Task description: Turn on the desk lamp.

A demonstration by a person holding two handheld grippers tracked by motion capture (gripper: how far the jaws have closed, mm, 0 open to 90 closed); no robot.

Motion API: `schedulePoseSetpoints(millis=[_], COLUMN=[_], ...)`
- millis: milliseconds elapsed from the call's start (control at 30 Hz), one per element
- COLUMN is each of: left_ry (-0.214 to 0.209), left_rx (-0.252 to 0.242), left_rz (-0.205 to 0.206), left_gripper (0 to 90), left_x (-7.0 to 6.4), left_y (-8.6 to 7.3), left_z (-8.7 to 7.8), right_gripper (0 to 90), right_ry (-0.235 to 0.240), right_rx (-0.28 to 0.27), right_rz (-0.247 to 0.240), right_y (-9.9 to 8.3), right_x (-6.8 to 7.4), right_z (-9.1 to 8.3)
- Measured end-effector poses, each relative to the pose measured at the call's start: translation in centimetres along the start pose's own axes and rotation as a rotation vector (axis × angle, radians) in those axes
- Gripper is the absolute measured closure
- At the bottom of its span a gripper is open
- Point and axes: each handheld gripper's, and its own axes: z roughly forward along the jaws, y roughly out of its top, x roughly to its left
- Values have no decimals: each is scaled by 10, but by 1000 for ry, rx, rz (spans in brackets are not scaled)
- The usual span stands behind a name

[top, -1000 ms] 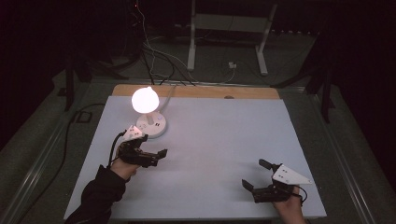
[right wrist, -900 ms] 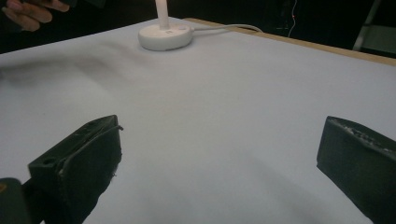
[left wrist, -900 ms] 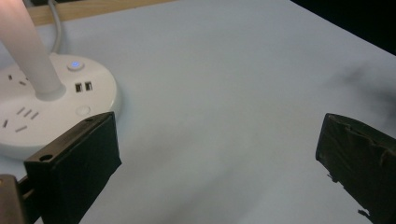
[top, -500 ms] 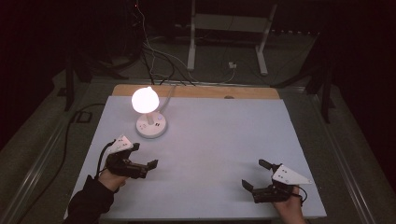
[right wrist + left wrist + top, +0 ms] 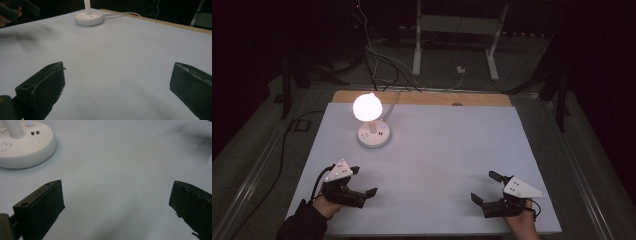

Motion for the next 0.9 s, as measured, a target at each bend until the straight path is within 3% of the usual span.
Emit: schedulePoseSetpoints(millis=[200, 367, 567, 700, 800, 900], left_ry=[0, 37, 43, 35, 32, 26], left_rx=[15, 32, 50, 53, 31, 40], left_rz=[-12, 18, 34, 17, 19, 25], left_gripper=[2, 2, 2, 2, 2, 2], left_x=[2, 1, 1, 5, 6, 5], left_y=[-12, -19, -20, -21, -22, -22], left_z=[-1, -2, 1, 3, 3, 4], right_gripper=[0, 0, 0, 0, 0, 0], right_ry=[1, 2, 5, 9, 12, 13], right_rx=[5, 7, 6, 5, 7, 12], right_rz=[0, 4, 2, 3, 1, 5], right_y=[0, 0, 0, 0, 0, -1], right_x=[0, 0, 0, 0, 0, 0], right_z=[1, 1, 0, 1, 1, 2])
